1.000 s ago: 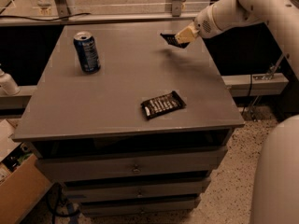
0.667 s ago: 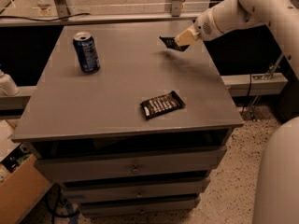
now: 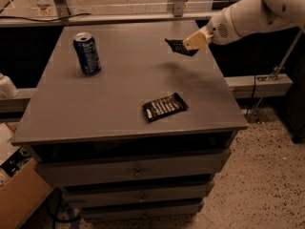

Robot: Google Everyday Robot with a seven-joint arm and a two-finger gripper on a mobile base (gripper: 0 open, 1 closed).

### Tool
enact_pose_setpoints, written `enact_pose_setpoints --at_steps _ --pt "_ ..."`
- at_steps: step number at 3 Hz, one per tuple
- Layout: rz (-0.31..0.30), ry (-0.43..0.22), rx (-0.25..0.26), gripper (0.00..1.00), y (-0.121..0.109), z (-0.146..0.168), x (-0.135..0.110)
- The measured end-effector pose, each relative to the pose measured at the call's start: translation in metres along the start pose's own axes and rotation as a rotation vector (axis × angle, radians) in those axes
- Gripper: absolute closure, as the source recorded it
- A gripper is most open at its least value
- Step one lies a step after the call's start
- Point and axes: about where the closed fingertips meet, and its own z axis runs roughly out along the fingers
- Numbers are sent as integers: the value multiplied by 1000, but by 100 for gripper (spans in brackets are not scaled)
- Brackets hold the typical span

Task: Move rxbar blueberry near rxbar chocolate

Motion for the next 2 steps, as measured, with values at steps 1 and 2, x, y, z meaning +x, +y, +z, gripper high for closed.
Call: enact_pose_setpoints --at_steps 1,2 --pt "15 40 23 100 25 -35 20" --pt "45 108 52 100 44 -64 48"
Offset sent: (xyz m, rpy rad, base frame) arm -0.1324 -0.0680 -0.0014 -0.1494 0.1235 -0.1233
